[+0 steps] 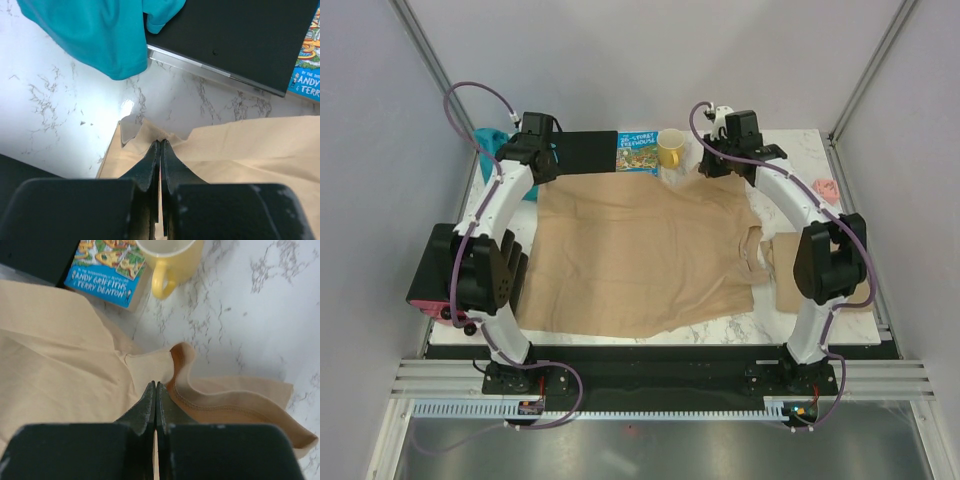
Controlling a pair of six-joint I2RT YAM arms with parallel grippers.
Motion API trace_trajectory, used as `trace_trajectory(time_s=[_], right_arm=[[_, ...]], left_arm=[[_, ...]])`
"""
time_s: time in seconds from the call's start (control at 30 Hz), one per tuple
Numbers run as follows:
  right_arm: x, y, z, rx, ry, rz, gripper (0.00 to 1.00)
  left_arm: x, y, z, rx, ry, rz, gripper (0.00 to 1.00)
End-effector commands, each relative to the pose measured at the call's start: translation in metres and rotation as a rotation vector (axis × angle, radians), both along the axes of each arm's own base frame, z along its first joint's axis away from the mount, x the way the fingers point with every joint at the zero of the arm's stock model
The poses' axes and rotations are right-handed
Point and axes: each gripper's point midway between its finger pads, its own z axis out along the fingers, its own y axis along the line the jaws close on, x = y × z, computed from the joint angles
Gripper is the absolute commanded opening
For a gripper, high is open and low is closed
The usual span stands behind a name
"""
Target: Fold and stack the t-shirts
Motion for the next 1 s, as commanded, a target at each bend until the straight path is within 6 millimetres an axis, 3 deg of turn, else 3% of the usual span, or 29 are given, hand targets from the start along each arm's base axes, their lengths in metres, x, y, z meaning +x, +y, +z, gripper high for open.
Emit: trace_trajectory(time_s=[0.0,0.2,0.4,0.5,0.7,0.97], right_arm=[[-0.022,-0.01,0.019,-0.047,-0.028,-0.048,0.0],[-0.042,-0.01,0.006,-0.065,0.028,-0.07,0.0],[-0.07,-0.009,-0.012,-0.116,0.068,-0.075,0.0],[-0.068,-0.018,-0.009,-0.135,0.045,-0.131,0.0],[-0.048,-0.042,0.02,-0.159,-0.057,-0.255,0.0],[-0.017,-0.056,0.036,-0.123,-0.091,-0.292,0.0]], left_arm=[[-0.009,0.009,0.045,0.011,-0.138,0.018,0.02],[-0.027,0.015,0.043,0.018,-0.139,0.046,0.02],[-0.04,0.016,0.018,0.025,-0.068,0.049,0.02],[-0.037,0.014,0.017,0.019,-0.067,0.037,0.02],[-0.025,0.025,0.02,0.09,-0.092,0.063,0.02],[0.012,0.033,0.005,0.156,-0.114,0.103,0.02]])
